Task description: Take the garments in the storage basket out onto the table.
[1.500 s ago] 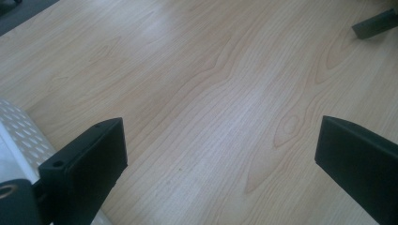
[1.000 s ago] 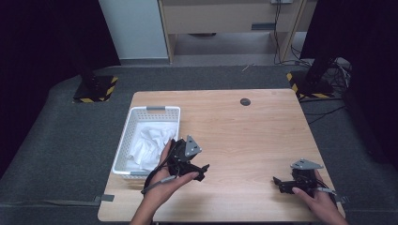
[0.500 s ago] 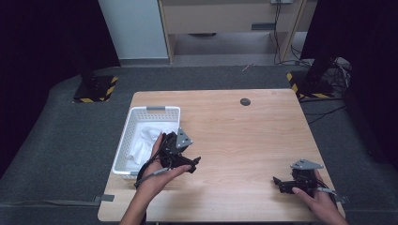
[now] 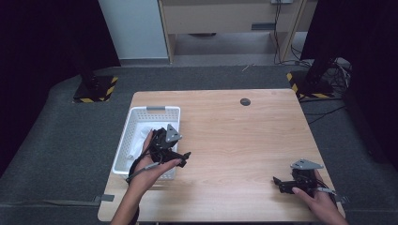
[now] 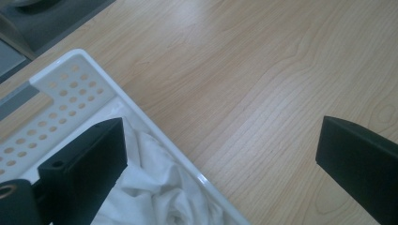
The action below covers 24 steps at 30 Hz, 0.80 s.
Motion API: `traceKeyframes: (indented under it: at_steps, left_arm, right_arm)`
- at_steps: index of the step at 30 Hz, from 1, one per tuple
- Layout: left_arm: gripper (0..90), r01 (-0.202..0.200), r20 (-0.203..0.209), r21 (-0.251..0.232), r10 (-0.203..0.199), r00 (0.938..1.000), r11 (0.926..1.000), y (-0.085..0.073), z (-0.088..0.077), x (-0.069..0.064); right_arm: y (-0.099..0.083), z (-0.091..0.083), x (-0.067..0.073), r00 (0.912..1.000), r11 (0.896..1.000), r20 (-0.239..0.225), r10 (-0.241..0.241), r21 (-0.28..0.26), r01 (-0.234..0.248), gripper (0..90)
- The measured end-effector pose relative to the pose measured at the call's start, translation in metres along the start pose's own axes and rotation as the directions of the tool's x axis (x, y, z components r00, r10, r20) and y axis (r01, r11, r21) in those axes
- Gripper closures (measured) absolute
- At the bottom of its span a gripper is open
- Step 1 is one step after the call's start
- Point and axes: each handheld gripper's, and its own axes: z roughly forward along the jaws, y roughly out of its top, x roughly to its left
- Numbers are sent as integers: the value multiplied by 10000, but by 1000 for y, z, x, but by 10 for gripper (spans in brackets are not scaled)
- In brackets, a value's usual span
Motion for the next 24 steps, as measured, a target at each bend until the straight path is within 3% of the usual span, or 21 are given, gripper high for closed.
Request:
traceKeyframes:
  at_steps: [24]
  left_arm:
    - [12,651,-710,399,-622,9955,9971,-22,1,55]
  right_arm:
    - [0,0,0,10000,10000,2,2,0,-2,4]
